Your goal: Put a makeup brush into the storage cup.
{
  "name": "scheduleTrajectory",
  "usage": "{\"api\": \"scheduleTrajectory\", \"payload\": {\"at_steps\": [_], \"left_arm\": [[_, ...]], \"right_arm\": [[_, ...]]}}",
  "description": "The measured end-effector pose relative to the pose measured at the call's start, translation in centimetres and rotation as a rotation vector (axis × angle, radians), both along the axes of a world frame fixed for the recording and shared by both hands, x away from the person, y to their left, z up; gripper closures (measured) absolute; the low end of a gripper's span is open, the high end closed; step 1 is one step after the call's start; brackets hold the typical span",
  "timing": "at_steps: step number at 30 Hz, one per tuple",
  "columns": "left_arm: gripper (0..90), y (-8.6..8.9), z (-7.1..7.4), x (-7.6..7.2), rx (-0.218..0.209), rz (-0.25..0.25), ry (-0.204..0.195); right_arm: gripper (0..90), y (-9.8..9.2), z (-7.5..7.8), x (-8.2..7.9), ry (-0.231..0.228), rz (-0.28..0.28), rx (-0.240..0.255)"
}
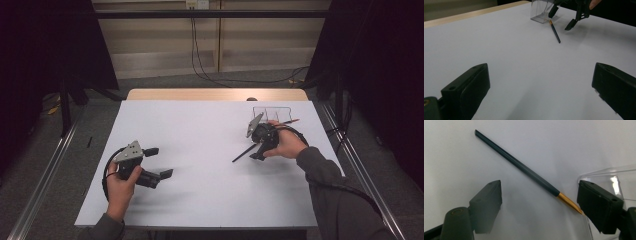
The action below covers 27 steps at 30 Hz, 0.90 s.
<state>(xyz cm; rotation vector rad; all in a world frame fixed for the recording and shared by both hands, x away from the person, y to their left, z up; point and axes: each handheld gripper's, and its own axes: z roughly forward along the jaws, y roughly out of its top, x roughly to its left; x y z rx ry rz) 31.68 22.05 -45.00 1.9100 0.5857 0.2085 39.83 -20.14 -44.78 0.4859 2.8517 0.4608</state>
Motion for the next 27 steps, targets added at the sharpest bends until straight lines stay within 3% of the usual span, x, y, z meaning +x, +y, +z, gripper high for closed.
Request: {"api": "scheduleTrajectory", "payload": {"at_steps": [8, 13, 19, 21, 27], "left_arm": [[1.3, -0.16, 0.0, -0.08, 0.01, 0.007, 0.003], [1.4, -0.26, -0.05, -0.02, 0.007, -0.003, 0.003], [1.4, -0.29, -0.09, -0.03, 0.002, -0.001, 0.006], [1.4, -0.28, -0.1, -0.03, 0.002, -0.001, 0.006], [1.4, -0.24, -0.09, -0.05, 0.009, 0.007, 0.004]], "right_arm": [[20.9, -0.17, 0.19, 0.22, -0.006, 0.034, -0.014], [22.7, -0.28, 0.21, 0.21, 0.006, 0.021, -0.023], [26.5, -0.24, 0.0, 0.59, -0.005, 0.064, -0.03], [28.1, -0.07, -0.04, 0.54, 0.007, 0.054, -0.024], [33.5, 0.58, -0.43, 0.78, 0.023, 0.101, -0.028]]}}
